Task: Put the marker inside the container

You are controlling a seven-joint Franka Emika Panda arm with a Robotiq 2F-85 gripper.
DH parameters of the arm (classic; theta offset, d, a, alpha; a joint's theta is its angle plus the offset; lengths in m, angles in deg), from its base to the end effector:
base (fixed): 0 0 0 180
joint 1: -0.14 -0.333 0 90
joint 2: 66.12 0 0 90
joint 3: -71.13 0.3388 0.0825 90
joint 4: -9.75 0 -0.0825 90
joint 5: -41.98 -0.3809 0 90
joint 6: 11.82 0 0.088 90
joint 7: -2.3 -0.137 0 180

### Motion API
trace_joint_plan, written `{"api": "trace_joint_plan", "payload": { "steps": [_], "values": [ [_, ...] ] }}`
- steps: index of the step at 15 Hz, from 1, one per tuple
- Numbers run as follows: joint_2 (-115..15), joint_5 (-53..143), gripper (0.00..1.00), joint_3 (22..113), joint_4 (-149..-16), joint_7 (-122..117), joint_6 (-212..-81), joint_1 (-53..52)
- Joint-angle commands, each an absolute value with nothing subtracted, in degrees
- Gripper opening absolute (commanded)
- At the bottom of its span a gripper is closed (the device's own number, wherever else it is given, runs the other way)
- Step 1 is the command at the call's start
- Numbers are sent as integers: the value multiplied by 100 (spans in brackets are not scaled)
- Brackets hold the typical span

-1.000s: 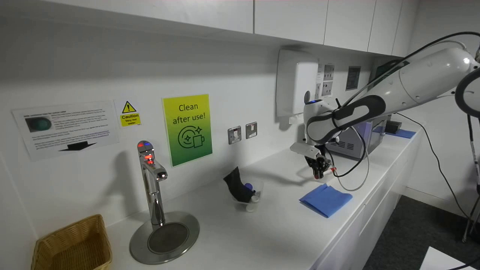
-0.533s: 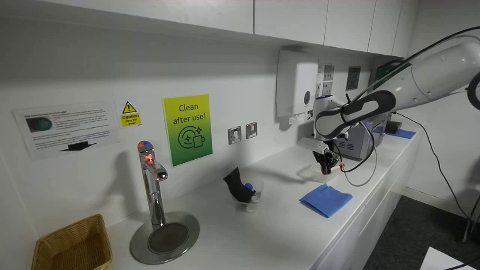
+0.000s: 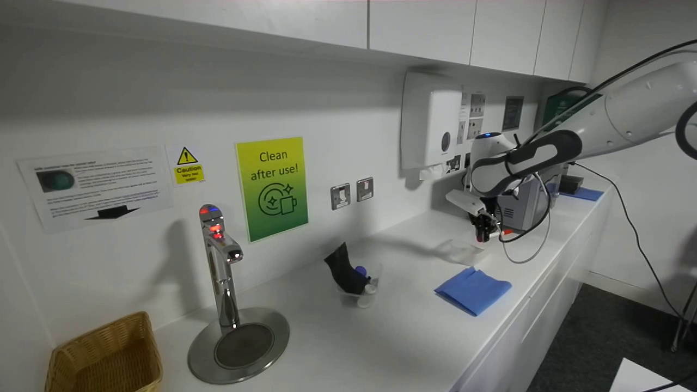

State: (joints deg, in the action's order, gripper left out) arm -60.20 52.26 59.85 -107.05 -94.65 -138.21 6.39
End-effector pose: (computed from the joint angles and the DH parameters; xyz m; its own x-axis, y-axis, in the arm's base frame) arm 0.5496 -0.1825 0.3960 -0.3197 -0.9335 0.1621 -0.9473 0.3112 -0.0760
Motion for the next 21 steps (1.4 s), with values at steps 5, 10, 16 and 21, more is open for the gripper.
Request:
{"api": "trace_joint_plan", "payload": {
  "steps": [5,10,16,21],
  "values": [
    [-5861,5422,6,6008,-10458,-9585,-13996,644],
    [-5593,5326,6,6054,-10228,-8748,-14162,670],
    [-5316,5091,6,6069,-10018,-7482,-14321,681],
    [-5166,4740,6,6077,-9868,-6963,-14306,675]
  ]
}}
